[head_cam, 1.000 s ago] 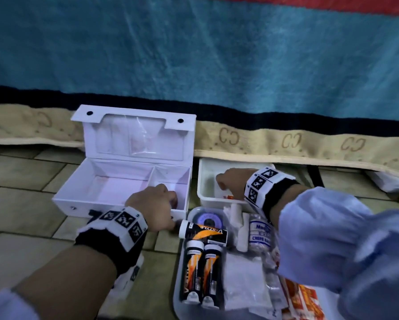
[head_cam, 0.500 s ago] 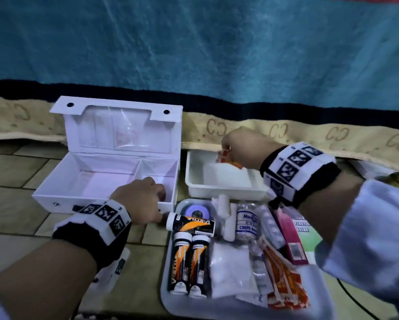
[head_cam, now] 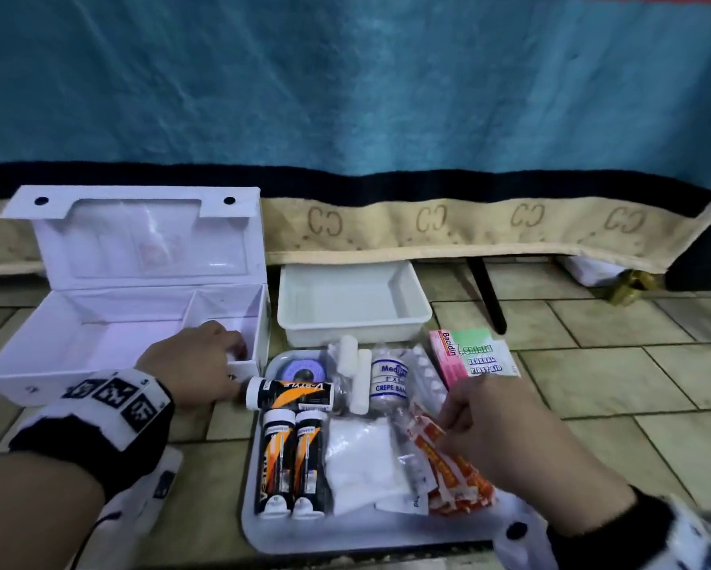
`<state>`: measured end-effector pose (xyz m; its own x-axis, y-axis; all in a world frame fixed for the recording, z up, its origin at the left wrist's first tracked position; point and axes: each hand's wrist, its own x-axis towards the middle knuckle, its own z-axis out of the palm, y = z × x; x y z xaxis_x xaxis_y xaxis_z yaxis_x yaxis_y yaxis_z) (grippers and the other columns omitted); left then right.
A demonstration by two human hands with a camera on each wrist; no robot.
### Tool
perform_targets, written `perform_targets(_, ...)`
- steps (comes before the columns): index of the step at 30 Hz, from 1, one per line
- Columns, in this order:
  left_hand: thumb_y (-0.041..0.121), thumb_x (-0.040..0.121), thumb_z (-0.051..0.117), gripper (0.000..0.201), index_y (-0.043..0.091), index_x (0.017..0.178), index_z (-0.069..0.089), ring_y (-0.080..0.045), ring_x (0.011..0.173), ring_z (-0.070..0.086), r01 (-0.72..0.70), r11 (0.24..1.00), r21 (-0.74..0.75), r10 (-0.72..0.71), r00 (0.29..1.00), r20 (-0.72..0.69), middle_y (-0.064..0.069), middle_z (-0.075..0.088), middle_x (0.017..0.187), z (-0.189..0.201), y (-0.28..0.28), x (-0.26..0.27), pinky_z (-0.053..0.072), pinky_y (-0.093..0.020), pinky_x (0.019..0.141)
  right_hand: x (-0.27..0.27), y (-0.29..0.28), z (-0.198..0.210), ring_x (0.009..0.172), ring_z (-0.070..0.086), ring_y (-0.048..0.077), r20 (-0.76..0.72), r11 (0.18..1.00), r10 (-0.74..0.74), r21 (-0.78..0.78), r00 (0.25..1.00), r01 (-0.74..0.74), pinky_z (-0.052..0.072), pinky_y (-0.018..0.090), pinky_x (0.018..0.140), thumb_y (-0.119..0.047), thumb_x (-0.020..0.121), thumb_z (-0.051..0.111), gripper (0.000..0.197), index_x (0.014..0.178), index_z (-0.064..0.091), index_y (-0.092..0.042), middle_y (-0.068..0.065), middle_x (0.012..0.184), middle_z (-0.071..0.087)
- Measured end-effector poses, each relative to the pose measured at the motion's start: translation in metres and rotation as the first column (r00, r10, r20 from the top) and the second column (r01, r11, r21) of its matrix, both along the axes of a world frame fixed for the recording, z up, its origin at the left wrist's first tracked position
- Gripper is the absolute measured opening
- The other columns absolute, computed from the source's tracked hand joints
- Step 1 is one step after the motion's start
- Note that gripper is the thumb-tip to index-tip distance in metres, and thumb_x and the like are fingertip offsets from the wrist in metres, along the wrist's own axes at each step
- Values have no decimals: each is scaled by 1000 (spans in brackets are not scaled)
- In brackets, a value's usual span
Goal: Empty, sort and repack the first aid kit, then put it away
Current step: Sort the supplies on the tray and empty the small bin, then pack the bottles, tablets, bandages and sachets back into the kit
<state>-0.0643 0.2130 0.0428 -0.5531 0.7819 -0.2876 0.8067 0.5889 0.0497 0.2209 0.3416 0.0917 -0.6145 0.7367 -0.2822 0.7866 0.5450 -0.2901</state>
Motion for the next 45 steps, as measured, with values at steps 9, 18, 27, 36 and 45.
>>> perform_targets(9,54,77,61,46,33,116,49,-18,112,49,-13,999,-29,13,1000,4,5,45,125,6,1,5,44,-34,90,-1,-6,-9,82,61,19,-53,976,-13,214,998,24,37,24,57,-30,79,64,18,74,47,-24,-5,80,61)
perform_targets(18,19,82,63,64,24,138,33,-17,133,30,6,973,230,-21,998,61,3,31,145,33,-21,27,30,-35,107,-64,-30,32,94,61,22,-130,884,425,272,896,-380,46,28,70,-32,86,58,16,99,62,-24,0,101,63)
perform_targets(27,18,85,59,5,19,82,55,-11,69,53,-295,820,490,126,928,350,3,56,78,0,-59,112,45,-28,67,-126,-50,-7,102,60,29,209,709,610,287,765,-644,34,31,65,-6,90,46,33,118,59,-15,8,114,58)
perform_targets(36,29,80,61,29,24,74,34,-21,86,61,-297,899,321,215,940,265,8,41,67,-2,-36,124,35,-24,61,-122,-47,-4,110,56,33,190,796,560,143,806,-588,45,37,80,-12,93,49,37,130,48,-11,12,122,47)
perform_targets(45,34,73,62,29,16,63,42,-17,61,45,-448,867,217,320,835,448,0,47,62,10,-39,119,27,-19,46,-90,-17,19,102,56,27,-125,873,468,217,875,-436,31,25,71,-29,93,54,28,111,51,-8,10,115,50)
